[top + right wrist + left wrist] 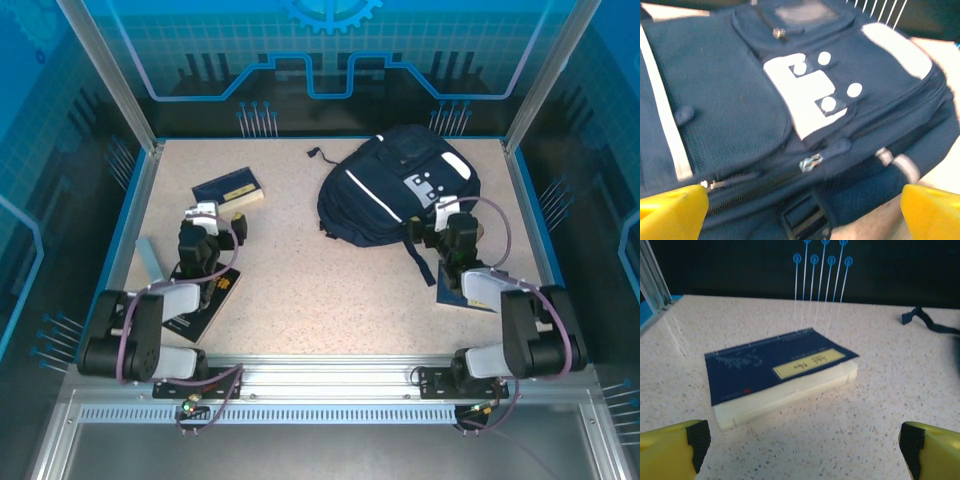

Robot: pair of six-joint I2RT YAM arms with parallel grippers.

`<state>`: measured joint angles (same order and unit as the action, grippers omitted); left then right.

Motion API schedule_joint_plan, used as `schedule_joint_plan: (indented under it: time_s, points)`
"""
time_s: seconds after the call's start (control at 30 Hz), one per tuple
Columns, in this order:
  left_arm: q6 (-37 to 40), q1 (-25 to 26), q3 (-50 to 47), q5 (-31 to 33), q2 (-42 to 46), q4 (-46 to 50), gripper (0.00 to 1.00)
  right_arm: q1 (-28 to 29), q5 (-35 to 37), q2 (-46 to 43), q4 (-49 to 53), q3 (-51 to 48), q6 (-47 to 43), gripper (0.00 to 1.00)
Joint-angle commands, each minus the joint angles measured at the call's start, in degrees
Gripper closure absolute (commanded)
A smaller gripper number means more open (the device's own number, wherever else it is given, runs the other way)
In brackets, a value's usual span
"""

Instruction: Pack books, pencil case, and school supplies into a backpack

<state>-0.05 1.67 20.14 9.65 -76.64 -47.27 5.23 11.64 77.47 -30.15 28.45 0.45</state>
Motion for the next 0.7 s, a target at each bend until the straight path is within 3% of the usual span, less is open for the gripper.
schedule_joint_plan:
  time_s: [0.0, 0.17, 0.23, 0.43, 0.6, 0.67]
  points:
    - [-3.5, 0.3, 2.7, 2.2, 7.0, 10.2, 0.01, 0.6, 3.1, -6.7, 13.9, 5.7, 3.0, 0.0]
    - [-20.5, 0.7, 16.6, 0.5, 11.5, 38.4, 0.01, 1.1, 4.2, -10.3, 34.9, 14.5, 13.7, 0.0]
    - [-26.1, 0.9, 21.8, -4.1, 9.7, 45.1, 0.01, 1.2, 3.0, -8.1, 44.4, 20.1, 18.6, 0.0]
    - [-33.0, 6.7, 31.7, -15.1, 0.4, 48.8, 0.01, 2.2, -7.3, 3.7, 59.3, 34.0, 25.1, 0.0]
    - [-34.7, 15.3, 41.0, -17.2, -10.3, 51.4, 0.03, 4.3, -11.6, 10.3, 61.6, 39.1, 29.4, 0.03]
    - [-36.1, 18.1, 44.5, -18.7, -14.9, 51.2, 0.11, 4.5, -13.2, 12.9, 61.5, 39.9, 32.1, 0.05]
